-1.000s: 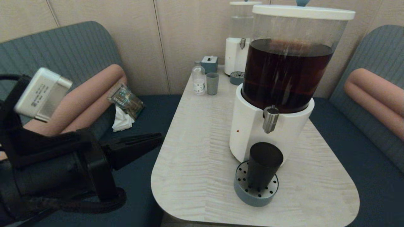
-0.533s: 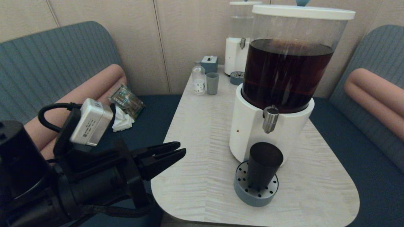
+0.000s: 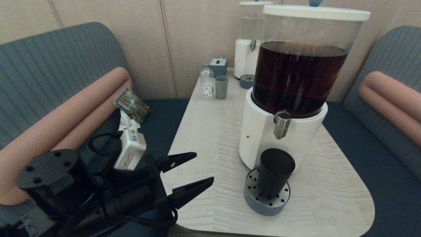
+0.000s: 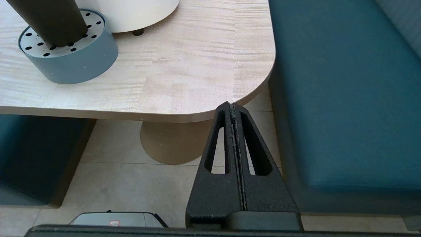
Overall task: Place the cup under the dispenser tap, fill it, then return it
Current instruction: Place the cup next to the water dispenser
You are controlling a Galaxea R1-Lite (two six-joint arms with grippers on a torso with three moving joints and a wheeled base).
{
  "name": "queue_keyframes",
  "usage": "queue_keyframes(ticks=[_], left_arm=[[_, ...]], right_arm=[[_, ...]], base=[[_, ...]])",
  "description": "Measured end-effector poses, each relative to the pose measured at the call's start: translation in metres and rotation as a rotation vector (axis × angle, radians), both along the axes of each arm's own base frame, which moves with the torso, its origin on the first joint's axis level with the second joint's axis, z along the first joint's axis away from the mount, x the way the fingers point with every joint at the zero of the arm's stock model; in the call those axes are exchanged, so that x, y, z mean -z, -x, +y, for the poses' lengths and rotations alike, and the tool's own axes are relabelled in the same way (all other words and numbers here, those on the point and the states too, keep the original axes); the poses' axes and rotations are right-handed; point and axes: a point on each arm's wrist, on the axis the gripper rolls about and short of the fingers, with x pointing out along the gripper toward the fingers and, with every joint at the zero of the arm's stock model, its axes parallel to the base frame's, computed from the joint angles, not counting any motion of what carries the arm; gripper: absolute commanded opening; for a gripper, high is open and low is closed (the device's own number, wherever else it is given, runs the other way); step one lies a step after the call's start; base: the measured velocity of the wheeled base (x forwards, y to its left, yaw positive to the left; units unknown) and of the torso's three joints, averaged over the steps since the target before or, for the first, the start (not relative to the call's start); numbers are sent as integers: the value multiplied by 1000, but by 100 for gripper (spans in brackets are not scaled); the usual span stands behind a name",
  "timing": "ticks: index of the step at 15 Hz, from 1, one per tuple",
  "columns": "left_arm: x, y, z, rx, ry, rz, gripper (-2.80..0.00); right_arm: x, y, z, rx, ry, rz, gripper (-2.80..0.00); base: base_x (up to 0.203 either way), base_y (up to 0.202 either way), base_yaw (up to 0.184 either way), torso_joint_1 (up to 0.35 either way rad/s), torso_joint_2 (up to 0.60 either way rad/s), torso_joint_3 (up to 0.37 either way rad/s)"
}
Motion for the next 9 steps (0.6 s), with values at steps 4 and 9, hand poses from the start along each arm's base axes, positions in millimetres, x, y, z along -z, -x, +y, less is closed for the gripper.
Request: queue_keyframes(ticks=[4,9], left_arm=[[33,-19,-3,40,-111,-51,0],[48,-47,-19,75,-121,-38,0]], right_arm=[[0,0,0,0,0,0,-280],[0,0,0,0,0,0,-280]], base=[[0,0,0,0,0,0],[0,0,0,0,0,0]])
